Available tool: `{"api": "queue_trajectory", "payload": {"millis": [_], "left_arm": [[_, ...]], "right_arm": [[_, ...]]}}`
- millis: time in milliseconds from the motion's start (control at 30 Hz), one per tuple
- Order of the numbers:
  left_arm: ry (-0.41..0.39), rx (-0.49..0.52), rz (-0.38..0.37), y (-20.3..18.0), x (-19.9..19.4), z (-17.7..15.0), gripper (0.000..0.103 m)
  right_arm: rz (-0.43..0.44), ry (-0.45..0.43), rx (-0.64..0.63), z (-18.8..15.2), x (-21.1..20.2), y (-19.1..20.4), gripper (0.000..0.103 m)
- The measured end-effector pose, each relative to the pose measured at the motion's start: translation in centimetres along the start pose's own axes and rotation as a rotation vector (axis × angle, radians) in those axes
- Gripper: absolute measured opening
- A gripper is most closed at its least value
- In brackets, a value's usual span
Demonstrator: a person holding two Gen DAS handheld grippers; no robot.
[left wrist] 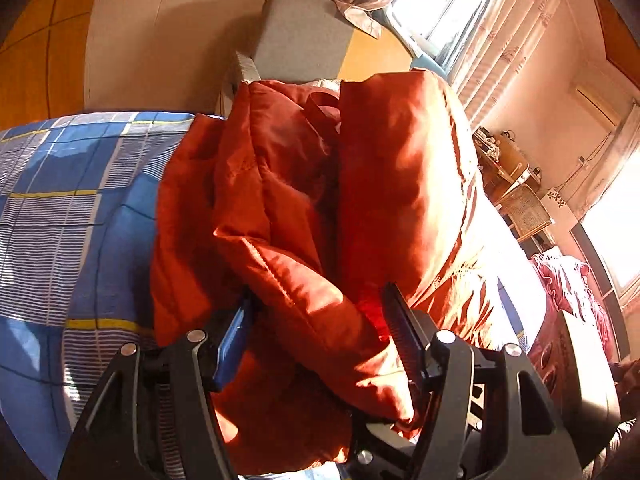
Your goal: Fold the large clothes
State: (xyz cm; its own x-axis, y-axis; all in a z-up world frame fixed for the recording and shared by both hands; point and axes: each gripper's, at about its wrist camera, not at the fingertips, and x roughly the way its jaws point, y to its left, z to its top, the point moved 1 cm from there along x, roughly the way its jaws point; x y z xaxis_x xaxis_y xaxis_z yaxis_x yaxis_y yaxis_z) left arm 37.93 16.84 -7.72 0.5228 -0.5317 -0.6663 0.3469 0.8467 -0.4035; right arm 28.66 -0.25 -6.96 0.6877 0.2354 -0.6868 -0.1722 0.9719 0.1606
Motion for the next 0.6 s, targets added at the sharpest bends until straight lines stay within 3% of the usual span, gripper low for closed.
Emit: {"api": "queue_trajectory", "payload": {"millis": [100, 400, 500, 533, 600], "left_arm": [[0.009, 0.016, 0.008, -1.1, 0.1, -0.6, 0.063], [0.050, 0.085, 0.055, -2.2, 2.0, -1.7, 0.026], [0.055, 0.074, 0.072, -1.8, 2.3, -1.9, 0.022], [0.051, 0.066, 0.069, -1.7, 2.3, -2.0, 0.022], [0.042, 0.051, 0.059, -1.6, 2.1, -2.1, 0.021]], "right_arm": [[0.005, 0.005, -0.009, -0.2, -0.2, 0.3, 0.013], [0.059, 0.029, -0.067, -1.4, -3.7, 0.3, 0.020], [0.111, 0.023, -0.083, -1.7, -5.4, -0.2, 0.037], [0.134, 0.004, -0.080, -1.8, -6.5, -0.4, 0.053], [0.159, -0.033, -0.052, -1.9, -8.6, -1.1, 0.057]]}}
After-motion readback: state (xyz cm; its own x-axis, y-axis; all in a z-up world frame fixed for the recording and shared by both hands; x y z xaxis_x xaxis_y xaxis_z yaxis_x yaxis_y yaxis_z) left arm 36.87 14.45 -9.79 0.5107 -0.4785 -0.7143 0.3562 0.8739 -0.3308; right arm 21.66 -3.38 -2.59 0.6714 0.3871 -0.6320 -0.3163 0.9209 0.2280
